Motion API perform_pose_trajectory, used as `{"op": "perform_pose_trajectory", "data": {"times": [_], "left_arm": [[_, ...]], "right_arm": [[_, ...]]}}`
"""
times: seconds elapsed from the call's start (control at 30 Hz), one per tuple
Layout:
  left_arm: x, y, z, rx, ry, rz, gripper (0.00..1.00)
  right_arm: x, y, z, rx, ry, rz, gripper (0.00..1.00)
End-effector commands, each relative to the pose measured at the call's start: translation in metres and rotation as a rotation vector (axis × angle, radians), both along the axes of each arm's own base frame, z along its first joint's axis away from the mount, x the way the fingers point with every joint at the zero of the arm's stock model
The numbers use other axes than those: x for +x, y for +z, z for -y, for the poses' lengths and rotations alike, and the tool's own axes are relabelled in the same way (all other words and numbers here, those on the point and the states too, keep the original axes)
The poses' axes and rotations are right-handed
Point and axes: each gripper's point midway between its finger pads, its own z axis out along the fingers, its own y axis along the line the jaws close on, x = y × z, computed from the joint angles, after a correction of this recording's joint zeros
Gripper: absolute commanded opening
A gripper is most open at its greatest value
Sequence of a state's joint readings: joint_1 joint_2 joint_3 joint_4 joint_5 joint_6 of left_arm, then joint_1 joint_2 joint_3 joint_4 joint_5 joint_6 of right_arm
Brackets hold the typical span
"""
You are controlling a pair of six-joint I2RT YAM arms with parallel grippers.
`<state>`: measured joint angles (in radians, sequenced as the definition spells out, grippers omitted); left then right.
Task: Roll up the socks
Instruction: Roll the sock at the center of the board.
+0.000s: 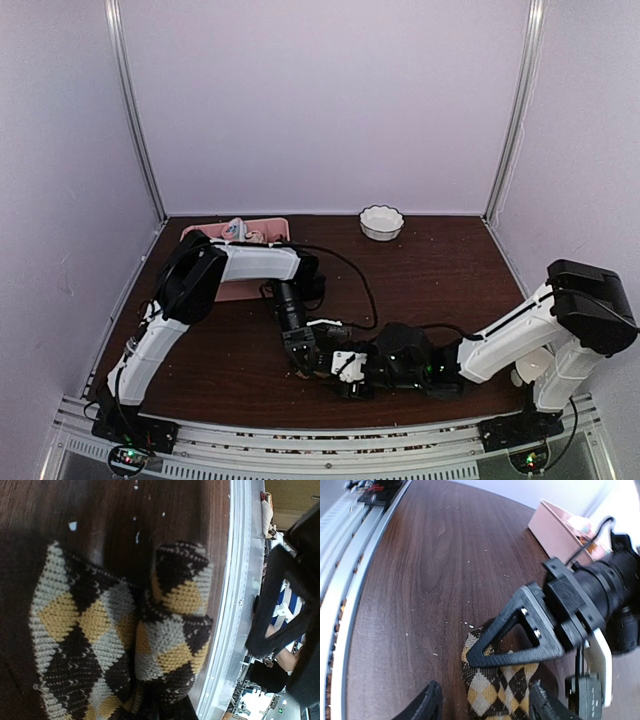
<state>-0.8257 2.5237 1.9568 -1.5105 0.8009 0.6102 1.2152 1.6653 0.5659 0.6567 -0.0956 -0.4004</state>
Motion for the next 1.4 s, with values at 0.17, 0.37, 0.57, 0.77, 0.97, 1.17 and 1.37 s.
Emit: {"op": "perform_pose_trajectory", "data": {"times": [0.17, 0.37, 0.57, 0.77, 0.97, 1.17, 1.37], "left_arm": [[0.006, -0.052, -0.020, 0.141, -0.071, 0.083, 0.00], [0.006, -0.050, -0.020, 0.131, -0.076, 0.084, 0.00], [0.000, -0.042, -0.019, 0.103, -0.079, 0.044, 0.03], [0.000, -0.035, -0.024, 0.077, -0.096, 0.061, 0.18], [0.049, -0.003, -0.017, -0.042, 0.007, 0.293, 0.91], [0.092, 0.054, -0.014, -0.205, 0.133, 0.601, 0.98], [0.162, 0.075, -0.040, -0.061, 0.380, 1.026, 0.98]], "right_arm": [[-0.002, -0.051, -0.009, -0.221, 0.119, 0.037, 0.50], [0.009, -0.068, -0.006, -0.277, 0.077, 0.026, 0.32], [0.014, -0.083, 0.000, -0.326, 0.039, -0.012, 0.22], [0.010, -0.102, 0.012, -0.356, 0.016, -0.114, 0.11], [0.003, -0.102, 0.017, -0.260, 0.003, -0.388, 0.00], [0.000, -0.103, 0.019, -0.173, -0.008, -0.606, 0.00], [0.004, -0.105, 0.026, -0.105, -0.036, -0.758, 0.00]]}}
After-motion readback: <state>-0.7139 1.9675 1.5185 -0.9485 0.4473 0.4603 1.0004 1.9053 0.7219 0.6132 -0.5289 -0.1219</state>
